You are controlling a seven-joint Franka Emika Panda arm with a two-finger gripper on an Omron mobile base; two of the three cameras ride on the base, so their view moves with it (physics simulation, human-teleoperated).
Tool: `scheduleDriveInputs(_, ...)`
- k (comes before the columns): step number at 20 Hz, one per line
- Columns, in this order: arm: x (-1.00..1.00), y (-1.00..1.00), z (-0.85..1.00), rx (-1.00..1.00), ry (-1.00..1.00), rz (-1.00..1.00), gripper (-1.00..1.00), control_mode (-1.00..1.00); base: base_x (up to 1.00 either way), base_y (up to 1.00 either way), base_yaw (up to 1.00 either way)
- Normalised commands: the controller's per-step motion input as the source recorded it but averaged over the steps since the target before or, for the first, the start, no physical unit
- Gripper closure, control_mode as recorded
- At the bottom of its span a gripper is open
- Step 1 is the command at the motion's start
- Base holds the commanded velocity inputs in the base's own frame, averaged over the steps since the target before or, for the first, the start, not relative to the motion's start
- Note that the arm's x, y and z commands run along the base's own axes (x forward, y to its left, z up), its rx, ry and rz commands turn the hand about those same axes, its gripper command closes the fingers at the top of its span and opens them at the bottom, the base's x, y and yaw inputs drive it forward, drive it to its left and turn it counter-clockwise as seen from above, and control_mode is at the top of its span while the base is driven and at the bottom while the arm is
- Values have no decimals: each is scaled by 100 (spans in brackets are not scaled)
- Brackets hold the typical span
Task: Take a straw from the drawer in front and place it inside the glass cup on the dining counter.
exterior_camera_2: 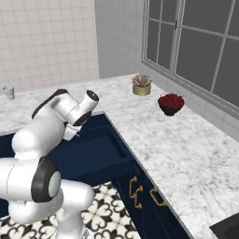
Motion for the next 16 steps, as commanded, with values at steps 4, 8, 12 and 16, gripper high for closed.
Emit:
scheduleDriveInputs(4, -65, 0, 48, -15, -92, 25, 100, -100, 0, 0, 0)
scheduleDriveInputs(8, -57, 0, -1, -9, -100, 11, 100, -100, 0, 0, 0)
scheduleDriveInputs(12, -59, 0, -8, -1, -100, 10, 100, -100, 0, 0, 0)
scheduleDriveInputs(16, -35, 0, 0, 0, -92, 11, 100, -100, 0, 0, 0)
